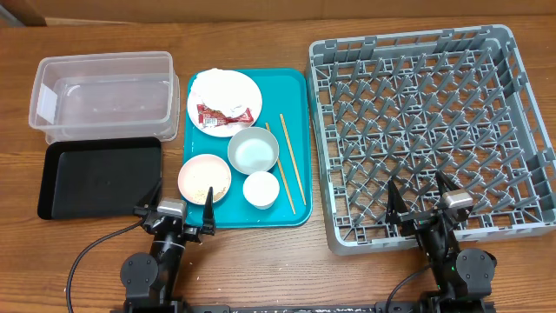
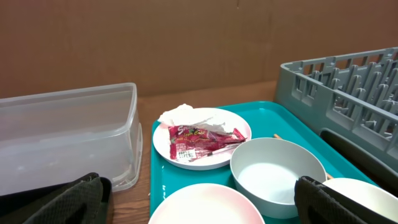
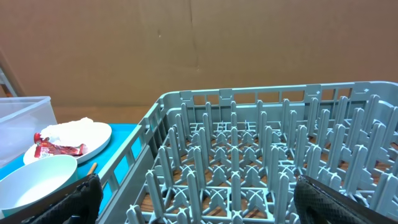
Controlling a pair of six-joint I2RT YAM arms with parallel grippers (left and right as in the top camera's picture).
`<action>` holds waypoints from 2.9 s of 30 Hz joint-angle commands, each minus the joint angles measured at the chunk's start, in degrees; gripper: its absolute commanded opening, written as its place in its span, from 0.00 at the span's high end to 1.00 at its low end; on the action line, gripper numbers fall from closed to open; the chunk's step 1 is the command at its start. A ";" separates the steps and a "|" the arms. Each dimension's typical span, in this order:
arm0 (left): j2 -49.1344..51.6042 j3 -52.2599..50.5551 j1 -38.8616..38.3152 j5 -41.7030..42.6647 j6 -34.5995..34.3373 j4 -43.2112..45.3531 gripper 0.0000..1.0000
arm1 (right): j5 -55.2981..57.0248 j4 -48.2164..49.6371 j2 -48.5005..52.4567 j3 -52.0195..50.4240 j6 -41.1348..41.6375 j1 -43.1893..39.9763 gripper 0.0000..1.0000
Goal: Sort waste into correct bins and load items into the dishwasher
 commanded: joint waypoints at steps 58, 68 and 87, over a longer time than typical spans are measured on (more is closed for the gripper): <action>-0.70 12.33 0.26 3.26 -10.80 -4.94 0.00 | -5.57 12.61 -0.46 2.84 0.26 0.26 0.00; 3.45 18.75 0.26 3.04 -10.86 -6.38 0.00 | -7.37 4.85 1.09 11.72 0.24 0.24 0.00; 39.95 54.71 0.24 3.65 -1.33 -32.61 0.00 | -7.39 -15.34 23.30 39.89 0.22 0.26 0.00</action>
